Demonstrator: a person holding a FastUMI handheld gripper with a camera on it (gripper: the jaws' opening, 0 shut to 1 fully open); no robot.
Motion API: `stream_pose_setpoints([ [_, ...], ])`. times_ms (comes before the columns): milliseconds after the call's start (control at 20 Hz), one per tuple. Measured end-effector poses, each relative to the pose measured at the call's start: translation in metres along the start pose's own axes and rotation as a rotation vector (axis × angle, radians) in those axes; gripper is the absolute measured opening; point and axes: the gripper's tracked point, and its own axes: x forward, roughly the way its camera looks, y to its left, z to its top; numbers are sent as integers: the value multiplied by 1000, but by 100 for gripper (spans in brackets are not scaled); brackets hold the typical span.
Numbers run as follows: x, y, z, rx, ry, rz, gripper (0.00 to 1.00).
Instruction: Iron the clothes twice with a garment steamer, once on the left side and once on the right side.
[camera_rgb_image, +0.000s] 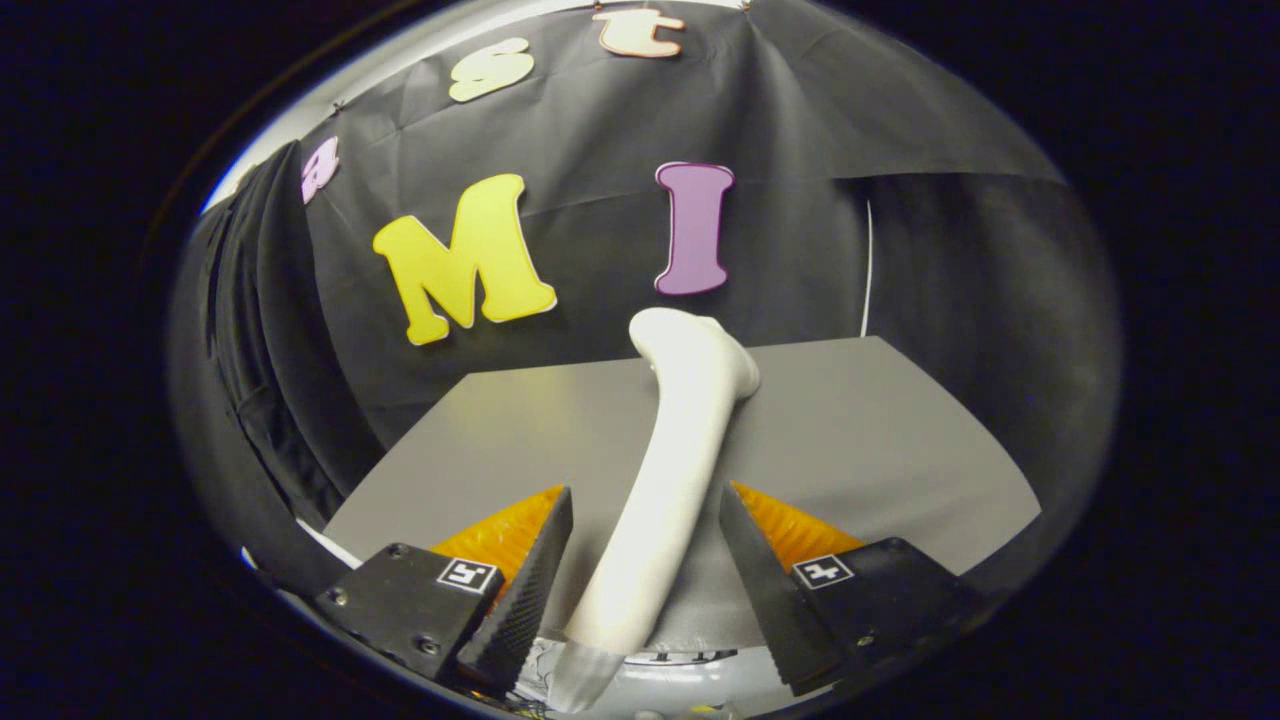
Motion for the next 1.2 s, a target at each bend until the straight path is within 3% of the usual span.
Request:
stream_pose_setpoints([
  [150,5,-1,-5,48,41,4,83],
  [300,4,-6,-1,117,38,-13,61],
  [650,1,3,3,189,21,37,39],
  [1200,-70,32,13,136,-78,1,36],
])
